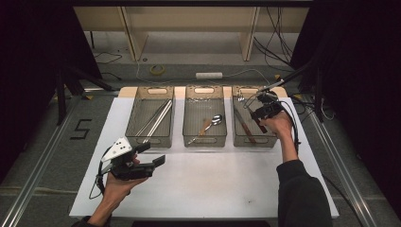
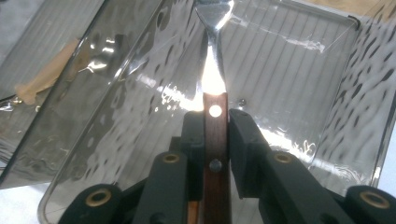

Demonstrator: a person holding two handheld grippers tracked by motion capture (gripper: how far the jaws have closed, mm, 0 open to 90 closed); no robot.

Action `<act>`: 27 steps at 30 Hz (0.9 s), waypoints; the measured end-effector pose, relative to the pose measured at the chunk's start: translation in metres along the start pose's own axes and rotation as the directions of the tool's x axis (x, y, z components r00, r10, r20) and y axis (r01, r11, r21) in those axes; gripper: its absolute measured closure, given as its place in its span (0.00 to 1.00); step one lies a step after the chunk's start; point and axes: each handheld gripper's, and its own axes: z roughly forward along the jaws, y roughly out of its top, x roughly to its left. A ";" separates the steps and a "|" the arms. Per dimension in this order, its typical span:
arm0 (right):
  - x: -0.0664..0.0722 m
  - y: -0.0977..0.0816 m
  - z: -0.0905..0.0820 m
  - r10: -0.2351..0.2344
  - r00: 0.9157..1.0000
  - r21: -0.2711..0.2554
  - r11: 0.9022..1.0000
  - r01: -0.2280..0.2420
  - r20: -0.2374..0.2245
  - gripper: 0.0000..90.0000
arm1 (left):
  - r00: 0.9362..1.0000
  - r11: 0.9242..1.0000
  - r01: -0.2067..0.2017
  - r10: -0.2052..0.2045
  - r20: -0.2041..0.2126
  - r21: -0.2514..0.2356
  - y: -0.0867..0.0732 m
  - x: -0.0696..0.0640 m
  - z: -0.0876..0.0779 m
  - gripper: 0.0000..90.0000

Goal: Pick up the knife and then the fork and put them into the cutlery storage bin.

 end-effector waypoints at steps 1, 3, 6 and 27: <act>0.000 0.000 0.001 -0.001 1.000 0.003 1.000 0.001 0.000 0.86 | 1.000 1.000 0.000 0.000 0.000 -0.001 0.000 0.000 0.000 0.21; 0.000 -0.001 0.003 -0.002 1.000 0.004 1.000 0.002 0.004 0.86 | 1.000 1.000 0.000 0.000 0.000 0.000 0.000 0.000 0.000 0.21; 0.000 -0.002 0.006 0.002 1.000 0.010 1.000 -0.002 0.006 0.86 | 1.000 1.000 0.000 0.000 -0.001 -0.001 0.000 0.000 0.000 0.21; -0.001 -0.006 -0.004 0.010 0.999 -0.033 0.999 -0.012 -0.053 0.65 | 1.000 1.000 0.001 -0.001 -0.002 -0.001 0.000 0.000 0.000 0.21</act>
